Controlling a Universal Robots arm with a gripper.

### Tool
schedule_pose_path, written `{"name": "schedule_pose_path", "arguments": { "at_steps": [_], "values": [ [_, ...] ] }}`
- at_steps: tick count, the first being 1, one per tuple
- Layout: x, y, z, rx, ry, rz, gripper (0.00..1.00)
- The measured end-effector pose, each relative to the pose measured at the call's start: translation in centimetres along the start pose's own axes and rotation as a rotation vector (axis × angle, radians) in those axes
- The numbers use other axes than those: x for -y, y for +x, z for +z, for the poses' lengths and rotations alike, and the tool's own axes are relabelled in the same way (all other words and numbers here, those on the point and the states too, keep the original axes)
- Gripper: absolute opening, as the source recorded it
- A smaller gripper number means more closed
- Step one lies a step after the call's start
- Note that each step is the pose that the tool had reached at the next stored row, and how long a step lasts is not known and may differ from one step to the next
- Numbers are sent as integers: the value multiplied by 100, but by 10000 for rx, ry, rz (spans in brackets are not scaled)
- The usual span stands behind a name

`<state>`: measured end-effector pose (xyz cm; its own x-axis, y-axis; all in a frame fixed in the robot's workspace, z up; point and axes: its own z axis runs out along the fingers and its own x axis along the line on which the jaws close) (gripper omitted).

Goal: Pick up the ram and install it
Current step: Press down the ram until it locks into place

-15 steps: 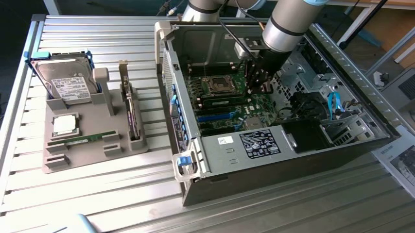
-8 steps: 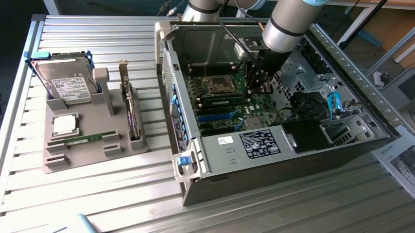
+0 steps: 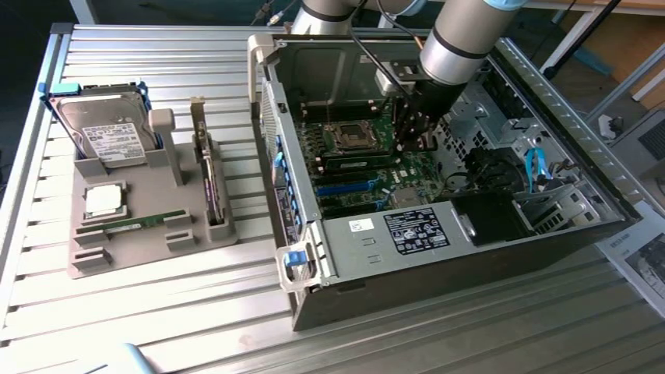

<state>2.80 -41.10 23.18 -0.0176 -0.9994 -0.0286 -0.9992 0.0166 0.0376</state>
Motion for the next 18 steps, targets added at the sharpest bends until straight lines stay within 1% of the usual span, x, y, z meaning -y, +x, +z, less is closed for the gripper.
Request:
{"name": "schedule_pose_path", "arguments": {
  "at_steps": [8, 14, 17, 18],
  "values": [
    [-2, -6, -60, -2, -1, 0, 10],
    [-3, -7, -67, -2, -1, 0, 10],
    [-36, -6, -66, -3, -1, 0, 10],
    [-65, -5, -65, -3, -1, 0, 10]
  ]
}}
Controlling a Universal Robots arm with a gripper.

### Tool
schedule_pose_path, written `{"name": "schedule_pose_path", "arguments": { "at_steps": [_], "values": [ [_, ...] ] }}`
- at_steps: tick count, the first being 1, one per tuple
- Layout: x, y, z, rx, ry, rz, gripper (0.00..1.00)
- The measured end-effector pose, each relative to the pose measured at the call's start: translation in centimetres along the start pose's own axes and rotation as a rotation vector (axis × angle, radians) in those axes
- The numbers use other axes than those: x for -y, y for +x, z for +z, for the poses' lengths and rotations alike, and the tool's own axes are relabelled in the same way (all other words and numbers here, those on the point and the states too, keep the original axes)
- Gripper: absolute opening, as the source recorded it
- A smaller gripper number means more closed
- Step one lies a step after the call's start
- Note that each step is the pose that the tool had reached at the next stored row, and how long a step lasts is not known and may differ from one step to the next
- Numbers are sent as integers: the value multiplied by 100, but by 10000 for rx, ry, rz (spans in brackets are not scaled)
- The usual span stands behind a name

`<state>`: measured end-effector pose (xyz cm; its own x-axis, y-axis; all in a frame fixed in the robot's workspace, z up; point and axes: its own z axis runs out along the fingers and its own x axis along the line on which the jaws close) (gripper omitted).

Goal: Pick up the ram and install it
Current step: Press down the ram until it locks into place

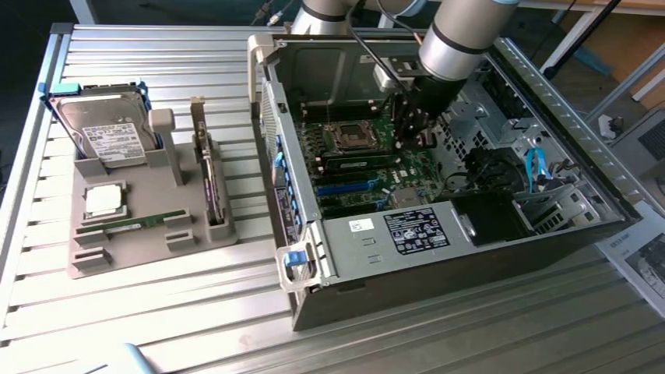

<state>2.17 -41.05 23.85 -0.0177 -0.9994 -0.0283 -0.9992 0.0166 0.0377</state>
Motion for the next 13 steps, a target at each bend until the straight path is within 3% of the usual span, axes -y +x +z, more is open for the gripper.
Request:
{"name": "schedule_pose_path", "arguments": {
  "at_steps": [8, 13],
  "values": [
    [-229, 4, 9, 0, 2, -1, 10],
    [-448, 8, 17, 1, 10, 0, 10]
  ]
}}
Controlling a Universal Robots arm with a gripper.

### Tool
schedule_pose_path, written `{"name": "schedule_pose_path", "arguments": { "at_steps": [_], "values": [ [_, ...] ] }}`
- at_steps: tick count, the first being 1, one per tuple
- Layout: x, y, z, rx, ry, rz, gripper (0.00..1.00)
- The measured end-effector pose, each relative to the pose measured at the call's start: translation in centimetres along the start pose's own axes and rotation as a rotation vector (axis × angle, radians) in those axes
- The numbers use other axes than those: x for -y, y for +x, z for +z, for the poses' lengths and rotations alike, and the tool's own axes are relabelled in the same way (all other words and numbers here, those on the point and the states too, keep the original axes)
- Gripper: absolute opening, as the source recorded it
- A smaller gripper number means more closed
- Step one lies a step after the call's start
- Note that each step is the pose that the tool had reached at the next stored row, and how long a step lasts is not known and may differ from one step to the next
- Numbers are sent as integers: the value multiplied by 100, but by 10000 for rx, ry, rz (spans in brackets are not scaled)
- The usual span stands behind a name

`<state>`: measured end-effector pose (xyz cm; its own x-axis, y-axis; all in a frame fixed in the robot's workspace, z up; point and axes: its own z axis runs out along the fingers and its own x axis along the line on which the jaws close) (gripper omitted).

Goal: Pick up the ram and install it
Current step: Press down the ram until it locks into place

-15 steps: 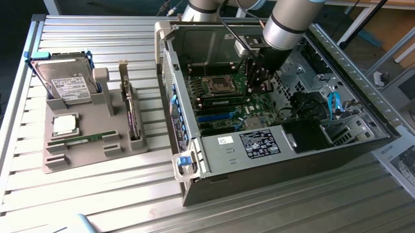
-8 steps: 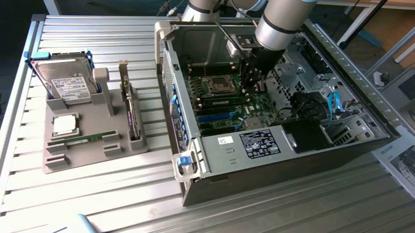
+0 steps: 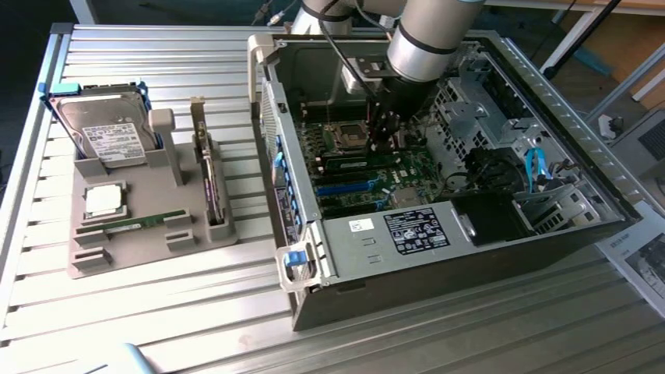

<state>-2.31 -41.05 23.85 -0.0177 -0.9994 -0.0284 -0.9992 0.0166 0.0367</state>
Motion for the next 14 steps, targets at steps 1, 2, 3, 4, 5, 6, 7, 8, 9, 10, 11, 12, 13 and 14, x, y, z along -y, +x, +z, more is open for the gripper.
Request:
{"name": "schedule_pose_path", "arguments": {
  "at_steps": [1, 2, 3, 4, 5, 6, 7, 8, 9, 10, 11, 12, 13, 14],
  "values": [
    [-46, 1, 2, 0, 2, -1, 10],
    [-74, 1, 3, 0, 3, 0, 10],
    [-94, 2, 3, 0, 3, 0, 10],
    [-119, 2, 4, -1, 3, 0, 10],
    [-130, 2, 4, 0, 3, 0, 10],
    [-130, 2, 4, -1, 3, 0, 10],
    [-130, 2, 4, -1, 3, -2, 10],
    [-130, 2, 4, -1, 3, -1, 10],
    [-132, 2, 5, 0, 3, -1, 10],
    [-135, 2, 5, 0, 4, 1, 10],
    [-138, 3, 5, -1, 4, 0, 10],
    [-143, 3, 5, 0, 4, 0, 10],
    [-148, 3, 5, 0, 4, 0, 10],
    [-154, 3, 5, -1, 6, -1, 10]
  ]
}}
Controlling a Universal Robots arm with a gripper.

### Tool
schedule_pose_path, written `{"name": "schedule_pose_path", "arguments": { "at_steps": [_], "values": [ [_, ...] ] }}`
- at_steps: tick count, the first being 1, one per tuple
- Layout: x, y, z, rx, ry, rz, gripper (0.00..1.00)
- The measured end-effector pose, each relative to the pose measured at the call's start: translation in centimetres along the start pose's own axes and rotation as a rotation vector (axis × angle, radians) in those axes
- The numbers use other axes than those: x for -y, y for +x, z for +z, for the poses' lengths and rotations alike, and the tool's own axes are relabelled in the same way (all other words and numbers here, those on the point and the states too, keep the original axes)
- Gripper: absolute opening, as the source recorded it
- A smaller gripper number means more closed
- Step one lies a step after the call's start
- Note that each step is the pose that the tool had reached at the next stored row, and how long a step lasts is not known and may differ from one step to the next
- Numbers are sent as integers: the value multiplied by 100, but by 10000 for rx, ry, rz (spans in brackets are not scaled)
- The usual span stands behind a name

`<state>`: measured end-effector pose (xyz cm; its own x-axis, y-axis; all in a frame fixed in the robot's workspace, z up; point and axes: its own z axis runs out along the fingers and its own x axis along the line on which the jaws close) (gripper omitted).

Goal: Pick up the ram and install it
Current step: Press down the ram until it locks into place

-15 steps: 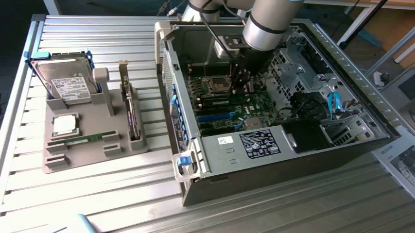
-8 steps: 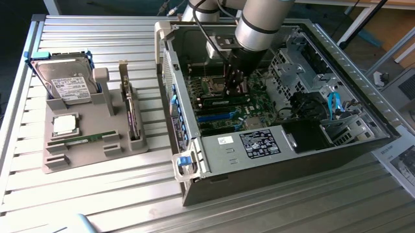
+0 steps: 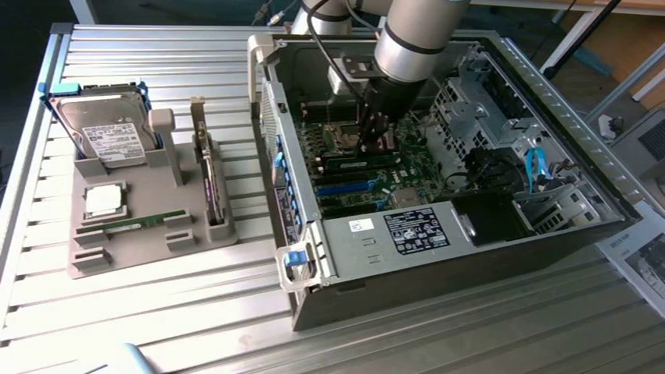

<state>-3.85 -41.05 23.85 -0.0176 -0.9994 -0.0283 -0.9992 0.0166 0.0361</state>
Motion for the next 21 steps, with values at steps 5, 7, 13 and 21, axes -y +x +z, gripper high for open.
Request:
{"name": "schedule_pose_path", "arguments": {
  "at_steps": [5, 7, 13, 21],
  "values": [
    [-2, 0, 9, 2, 0, 0, 10],
    [-1, 1, 16, 0, 2, 0, 10],
    [-1, 1, 26, 0, 3, 0, 10],
    [-1, 1, 41, -2, 3, 0, 10]
  ]
}}
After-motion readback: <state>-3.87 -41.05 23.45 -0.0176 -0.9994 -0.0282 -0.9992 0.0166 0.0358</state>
